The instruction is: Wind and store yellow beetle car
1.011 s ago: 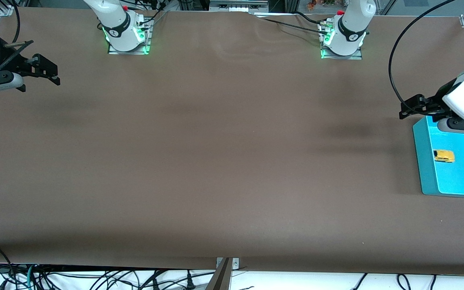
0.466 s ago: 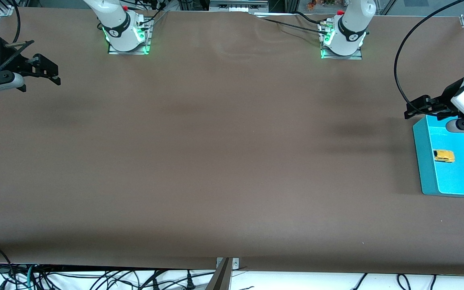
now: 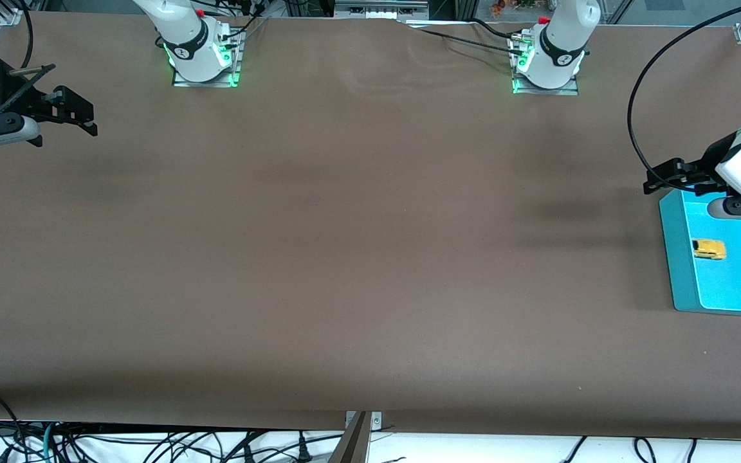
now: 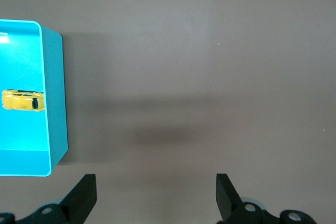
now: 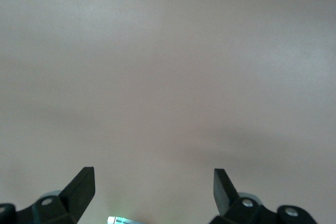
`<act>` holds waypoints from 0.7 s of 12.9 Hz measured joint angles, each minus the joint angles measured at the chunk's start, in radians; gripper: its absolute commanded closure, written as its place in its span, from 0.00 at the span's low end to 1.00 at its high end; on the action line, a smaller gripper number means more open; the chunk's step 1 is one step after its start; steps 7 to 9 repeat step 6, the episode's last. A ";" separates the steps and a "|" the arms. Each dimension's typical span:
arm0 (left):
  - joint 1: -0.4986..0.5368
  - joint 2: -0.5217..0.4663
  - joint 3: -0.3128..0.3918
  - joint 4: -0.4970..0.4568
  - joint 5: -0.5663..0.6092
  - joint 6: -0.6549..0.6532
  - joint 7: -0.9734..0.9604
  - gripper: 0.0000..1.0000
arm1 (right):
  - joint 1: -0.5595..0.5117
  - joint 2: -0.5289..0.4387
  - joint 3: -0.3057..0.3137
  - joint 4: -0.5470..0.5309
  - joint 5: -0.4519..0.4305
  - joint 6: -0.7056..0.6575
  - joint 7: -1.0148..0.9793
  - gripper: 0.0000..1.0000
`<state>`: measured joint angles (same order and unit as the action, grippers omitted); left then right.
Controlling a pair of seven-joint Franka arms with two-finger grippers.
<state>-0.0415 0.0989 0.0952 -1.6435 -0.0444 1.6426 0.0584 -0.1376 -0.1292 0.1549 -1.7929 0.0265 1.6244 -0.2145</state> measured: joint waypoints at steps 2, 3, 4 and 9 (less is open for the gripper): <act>0.006 0.001 0.000 0.000 0.000 0.000 0.000 0.00 | 0.000 0.000 0.000 0.000 0.000 0.000 0.000 0.00; 0.006 0.003 -0.001 0.000 0.000 0.000 0.000 0.00 | 0.000 0.000 0.000 0.000 0.000 0.000 0.000 0.00; 0.006 0.005 -0.003 0.000 0.000 0.000 0.000 0.00 | 0.000 0.000 0.000 0.001 0.000 0.000 0.000 0.00; 0.005 0.007 -0.004 0.005 0.000 0.003 0.000 0.00 | 0.001 0.000 0.001 0.006 0.000 0.000 0.000 0.00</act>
